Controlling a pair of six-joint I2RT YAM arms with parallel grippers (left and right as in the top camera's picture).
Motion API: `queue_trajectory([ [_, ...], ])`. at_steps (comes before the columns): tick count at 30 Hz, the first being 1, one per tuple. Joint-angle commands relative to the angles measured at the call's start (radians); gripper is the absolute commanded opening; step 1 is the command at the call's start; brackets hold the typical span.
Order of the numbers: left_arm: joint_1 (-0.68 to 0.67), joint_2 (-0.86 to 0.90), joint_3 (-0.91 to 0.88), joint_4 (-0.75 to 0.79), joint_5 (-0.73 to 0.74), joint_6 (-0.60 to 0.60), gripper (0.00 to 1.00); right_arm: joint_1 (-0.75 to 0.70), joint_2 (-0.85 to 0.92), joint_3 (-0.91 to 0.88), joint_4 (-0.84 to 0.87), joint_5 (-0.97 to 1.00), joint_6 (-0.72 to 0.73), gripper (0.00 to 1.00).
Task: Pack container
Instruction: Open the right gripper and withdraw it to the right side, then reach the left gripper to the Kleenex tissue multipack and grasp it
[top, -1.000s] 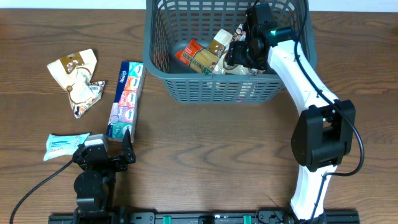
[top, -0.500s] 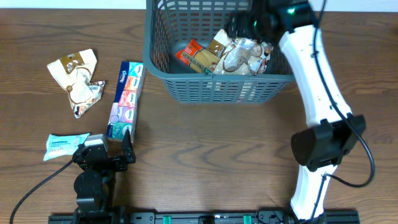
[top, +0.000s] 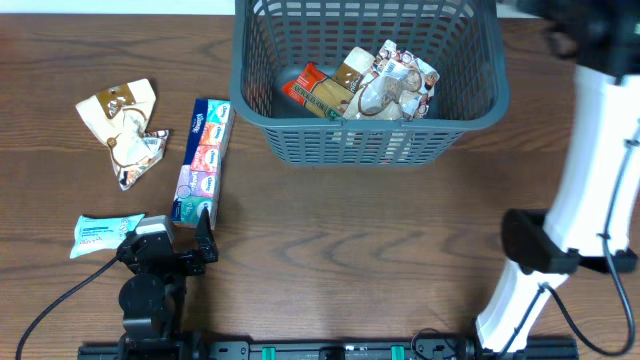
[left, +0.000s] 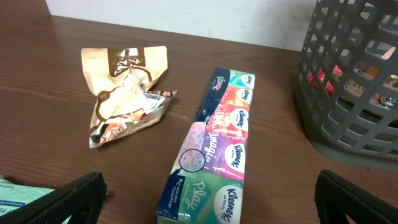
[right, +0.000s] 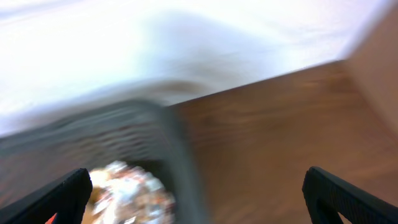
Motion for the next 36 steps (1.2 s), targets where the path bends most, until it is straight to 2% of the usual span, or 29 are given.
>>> queue_trajectory([
  [1, 0.006, -0.006, -0.020, -0.013, -0.001, 0.006, 0.99, -0.106, -0.044, 0.023, -0.043, 0.058, -0.008, 0.99],
  [7, 0.006, -0.006, -0.020, -0.013, 0.000, 0.006, 0.99, -0.267, -0.042, -0.014, -0.141, 0.067, 0.029, 0.99],
  [12, 0.006, -0.006, -0.020, -0.013, -0.001, 0.006, 0.99, -0.333, -0.041, -0.142, -0.138, 0.067, 0.042, 0.99],
  [23, 0.006, -0.006, -0.020, -0.013, 0.000, 0.006, 0.99, -0.349, -0.041, -0.463, -0.074, 0.068, 0.075, 0.99],
  [36, 0.006, -0.006, -0.020, -0.012, 0.000, 0.006, 0.99, -0.348, -0.041, -0.527, -0.076, 0.068, 0.074, 0.99],
])
